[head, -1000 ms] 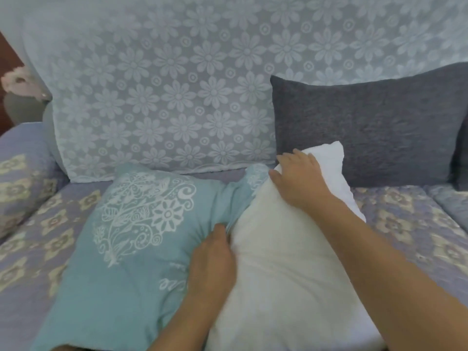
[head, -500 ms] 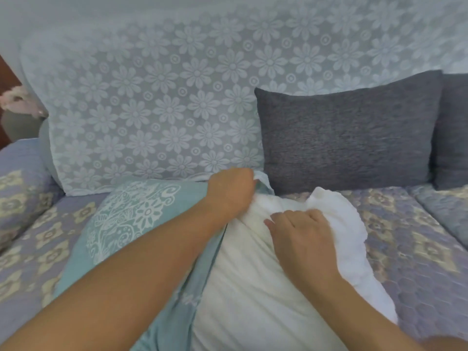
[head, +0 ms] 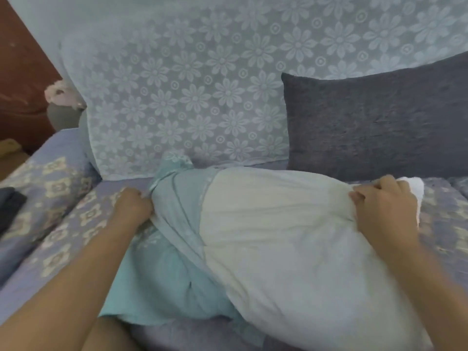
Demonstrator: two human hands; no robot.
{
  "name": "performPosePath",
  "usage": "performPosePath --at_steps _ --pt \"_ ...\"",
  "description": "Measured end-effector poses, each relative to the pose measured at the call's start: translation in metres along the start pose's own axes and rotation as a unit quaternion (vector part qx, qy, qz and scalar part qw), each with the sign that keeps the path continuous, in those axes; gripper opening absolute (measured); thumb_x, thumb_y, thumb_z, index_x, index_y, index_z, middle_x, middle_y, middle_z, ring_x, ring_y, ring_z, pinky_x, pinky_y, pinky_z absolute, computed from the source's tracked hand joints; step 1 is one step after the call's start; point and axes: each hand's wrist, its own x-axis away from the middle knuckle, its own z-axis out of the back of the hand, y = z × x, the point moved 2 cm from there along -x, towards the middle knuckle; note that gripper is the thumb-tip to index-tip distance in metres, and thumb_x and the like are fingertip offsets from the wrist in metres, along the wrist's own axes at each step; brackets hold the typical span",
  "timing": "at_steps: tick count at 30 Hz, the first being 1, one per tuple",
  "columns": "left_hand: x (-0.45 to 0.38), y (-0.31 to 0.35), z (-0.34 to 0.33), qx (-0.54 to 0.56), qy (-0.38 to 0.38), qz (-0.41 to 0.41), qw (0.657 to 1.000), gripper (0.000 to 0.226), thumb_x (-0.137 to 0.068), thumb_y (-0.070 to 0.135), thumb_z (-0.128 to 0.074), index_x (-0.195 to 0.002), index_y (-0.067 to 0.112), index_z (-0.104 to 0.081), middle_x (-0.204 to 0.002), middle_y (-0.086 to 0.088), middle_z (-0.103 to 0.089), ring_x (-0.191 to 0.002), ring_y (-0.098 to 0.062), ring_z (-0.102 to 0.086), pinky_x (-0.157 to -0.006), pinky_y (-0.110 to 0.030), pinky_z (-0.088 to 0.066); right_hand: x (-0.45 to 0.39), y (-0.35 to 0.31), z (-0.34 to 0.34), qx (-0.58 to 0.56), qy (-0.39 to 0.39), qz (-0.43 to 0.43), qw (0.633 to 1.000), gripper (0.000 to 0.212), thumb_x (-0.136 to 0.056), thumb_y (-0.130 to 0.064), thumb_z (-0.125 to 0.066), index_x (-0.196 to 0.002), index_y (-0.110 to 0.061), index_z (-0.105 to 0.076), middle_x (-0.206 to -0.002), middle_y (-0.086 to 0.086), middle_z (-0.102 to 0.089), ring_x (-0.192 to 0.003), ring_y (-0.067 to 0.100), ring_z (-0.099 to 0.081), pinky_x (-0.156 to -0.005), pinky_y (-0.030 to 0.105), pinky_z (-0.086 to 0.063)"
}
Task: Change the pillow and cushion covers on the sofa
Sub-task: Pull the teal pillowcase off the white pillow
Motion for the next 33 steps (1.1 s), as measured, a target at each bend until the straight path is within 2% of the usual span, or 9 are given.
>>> performPosePath --at_steps 3,8,12,16,20,25,28,30,33 --pt "0.073 0.007 -0.010 0.126 -0.038 -0.020 0.991 0.053 -0.093 0.025 -0.064 -0.140 0.016 -0.042 -0.114 -0.003 -0.059 -0.112 -0.029 -0.060 -0.085 -0.036 -0.045 0.007 -0.045 0.010 -0.056 -0.036 0.020 0.998 0.028 -0.092 -0.013 -0.063 -0.119 -0.010 -0.071 -0.121 0.018 -0.058 -0.108 0.042 -0.047 -0.094 0.052 -0.042" --pt "0.191 -0.002 -0.061 0.003 0.049 -0.150 0.987 0.039 -0.083 0.037 -0.059 -0.117 0.023 -0.048 -0.107 -0.002 -0.051 -0.101 -0.030 -0.054 -0.082 -0.048 -0.050 0.080 -0.143 0.001 -0.145 -0.175 0.200 0.953 0.038 -0.091 -0.033 -0.066 -0.127 -0.018 -0.065 -0.125 0.009 -0.058 -0.112 0.032 -0.051 -0.098 0.046 -0.047" --pt "0.231 -0.002 -0.091 -0.022 0.040 -0.132 0.990 0.035 -0.085 0.060 -0.049 -0.088 0.026 -0.044 -0.086 0.004 -0.052 -0.086 -0.027 -0.057 -0.073 -0.045 -0.049 0.124 -0.158 -0.009 -0.037 -0.177 0.260 0.949 0.079 -0.080 -0.049 -0.072 -0.147 -0.018 -0.046 -0.151 0.016 -0.042 -0.139 0.038 -0.036 -0.115 0.056 -0.023" --pt "0.222 -0.008 -0.102 -0.050 0.060 -0.157 0.984 0.017 -0.085 0.034 -0.058 -0.087 0.019 -0.051 -0.083 -0.002 -0.055 -0.077 -0.027 -0.059 -0.062 -0.039 -0.050 0.153 -0.128 -0.011 0.037 -0.191 0.289 0.937 0.125 -0.048 -0.031 -0.095 -0.156 -0.017 -0.033 -0.162 0.022 -0.022 -0.147 0.050 -0.020 -0.114 0.070 -0.017" --pt "0.222 -0.013 -0.102 -0.064 0.058 -0.189 0.978 0.014 -0.081 0.009 -0.056 -0.092 0.016 -0.050 -0.090 -0.006 -0.054 -0.078 -0.029 -0.059 -0.058 -0.040 -0.048 0.152 -0.124 -0.021 0.086 -0.166 0.307 0.933 0.096 -0.078 -0.008 -0.064 -0.160 -0.017 -0.016 -0.163 0.023 -0.018 -0.143 0.050 -0.027 -0.110 0.066 -0.027" --pt "0.177 -0.064 -0.049 -0.142 0.122 -0.190 0.964 0.029 -0.074 -0.003 -0.066 -0.100 0.006 -0.056 -0.093 -0.019 -0.059 -0.080 -0.044 -0.063 -0.059 -0.048 -0.050 0.017 -0.104 -0.015 0.126 -0.011 0.248 0.960 0.036 -0.080 -0.002 -0.056 -0.116 -0.007 -0.060 -0.093 0.018 -0.060 -0.078 0.037 -0.056 -0.064 0.045 -0.045" --pt "0.078 -0.152 0.009 -0.159 0.118 -0.020 0.980 0.030 -0.074 -0.005 -0.070 -0.095 0.002 -0.049 -0.090 -0.025 -0.054 -0.083 -0.048 -0.059 -0.061 -0.052 -0.048 -0.050 -0.080 0.013 0.143 0.034 0.205 0.968 0.021 -0.081 -0.001 -0.051 -0.099 -0.003 -0.062 -0.085 0.020 -0.056 -0.077 0.038 -0.052 -0.063 0.044 -0.035" --pt "0.015 -0.214 0.026 -0.021 0.049 0.152 0.987 0.029 -0.078 -0.003 -0.071 -0.096 -0.006 -0.048 -0.091 -0.033 -0.054 -0.087 -0.053 -0.060 -0.068 -0.054 -0.049 -0.049 -0.079 0.022 0.156 0.023 0.223 0.962 0.029 -0.080 -0.005 -0.047 -0.102 -0.004 -0.065 -0.086 0.019 -0.056 -0.078 0.038 -0.051 -0.065 0.044 -0.034" --pt "-0.015 -0.211 0.037 -0.004 0.013 0.190 0.982 0.039 -0.089 0.003 -0.066 -0.125 -0.011 -0.056 -0.121 -0.035 -0.059 -0.111 -0.046 -0.060 -0.088 -0.046 -0.049 0.017 -0.086 0.009 0.177 -0.146 0.258 0.938 0.033 -0.068 -0.007 -0.064 -0.101 -0.011 -0.068 -0.090 0.011 -0.060 -0.081 0.035 -0.055 -0.069 0.044 -0.045"
